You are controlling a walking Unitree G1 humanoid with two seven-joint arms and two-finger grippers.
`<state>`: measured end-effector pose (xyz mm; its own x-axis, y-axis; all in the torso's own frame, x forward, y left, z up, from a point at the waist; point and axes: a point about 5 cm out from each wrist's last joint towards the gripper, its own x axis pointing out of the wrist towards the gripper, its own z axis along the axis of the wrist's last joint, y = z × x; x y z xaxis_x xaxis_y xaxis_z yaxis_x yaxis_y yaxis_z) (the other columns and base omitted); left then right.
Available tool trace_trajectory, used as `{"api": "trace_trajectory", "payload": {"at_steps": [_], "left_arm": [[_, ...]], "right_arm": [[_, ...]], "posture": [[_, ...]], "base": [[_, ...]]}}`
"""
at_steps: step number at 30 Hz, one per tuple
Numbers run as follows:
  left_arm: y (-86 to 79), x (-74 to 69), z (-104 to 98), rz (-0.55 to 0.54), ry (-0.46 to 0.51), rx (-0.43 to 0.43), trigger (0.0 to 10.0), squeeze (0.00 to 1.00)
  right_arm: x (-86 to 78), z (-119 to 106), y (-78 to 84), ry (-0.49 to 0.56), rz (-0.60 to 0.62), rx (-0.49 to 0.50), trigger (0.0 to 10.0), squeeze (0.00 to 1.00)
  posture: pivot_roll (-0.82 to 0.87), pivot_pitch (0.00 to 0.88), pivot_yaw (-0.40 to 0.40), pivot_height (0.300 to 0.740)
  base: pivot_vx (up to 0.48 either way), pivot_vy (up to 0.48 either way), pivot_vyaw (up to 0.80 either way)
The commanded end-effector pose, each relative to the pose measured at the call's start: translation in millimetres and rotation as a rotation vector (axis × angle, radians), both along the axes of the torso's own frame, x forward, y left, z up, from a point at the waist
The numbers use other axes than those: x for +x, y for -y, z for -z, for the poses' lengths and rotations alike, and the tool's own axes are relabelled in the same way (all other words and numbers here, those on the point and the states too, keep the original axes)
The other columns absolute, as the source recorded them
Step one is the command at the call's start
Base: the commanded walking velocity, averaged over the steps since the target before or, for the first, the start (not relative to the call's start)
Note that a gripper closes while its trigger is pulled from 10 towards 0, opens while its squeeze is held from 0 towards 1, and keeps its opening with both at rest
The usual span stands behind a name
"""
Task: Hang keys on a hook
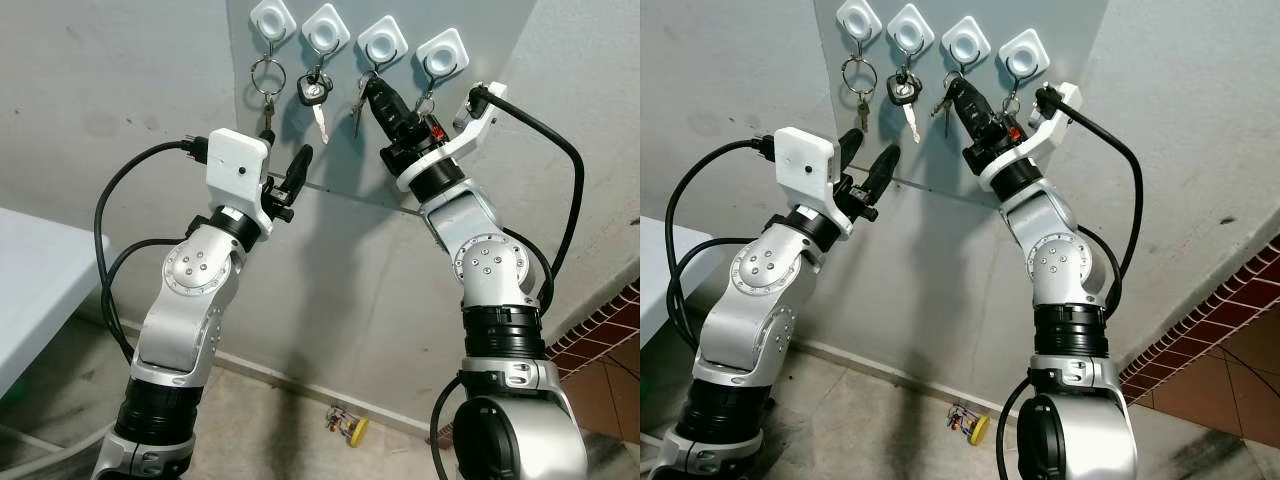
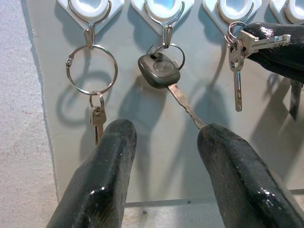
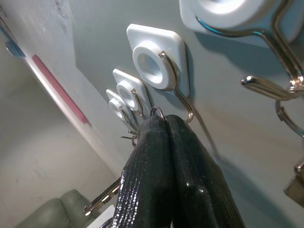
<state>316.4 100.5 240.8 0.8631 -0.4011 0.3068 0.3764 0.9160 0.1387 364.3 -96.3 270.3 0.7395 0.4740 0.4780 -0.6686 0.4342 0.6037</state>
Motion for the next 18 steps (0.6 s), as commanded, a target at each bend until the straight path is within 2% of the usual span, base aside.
{"api": "trace_trajectory", "payload": {"at_steps": [1,5,8,18], "left_arm": [[2.5,-2.4,-7.3,0.015,0.026,0.009,10.0,0.00],[2.6,-2.5,-7.4,0.014,0.026,0.009,10.0,0.00],[2.6,-2.6,-7.1,0.013,0.025,0.010,10.0,0.00],[1.9,-2.5,-7.2,0.010,0.023,0.010,10.0,0.00]], "right_arm": [[2.0,-10.2,13.0,0.013,0.047,0.044,10.0,0.00],[-3.6,-13.9,14.4,0.095,0.030,0.052,10.0,0.00],[-7.8,-13.1,13.5,0.140,0.026,0.017,10.0,0.00],[-9.6,-8.4,9.7,0.120,-0.014,0.019,10.0,0.00]], "posture": [[0.04,0.085,-0.073,0.740],[0.04,0.088,-0.074,0.740],[0.04,0.089,-0.075,0.740],[0.04,0.094,-0.072,0.740]], "base": [[0.000,0.000,0.00],[0.000,0.000,0.00],[0.000,0.000,0.00],[0.000,0.000,0.00]]}}
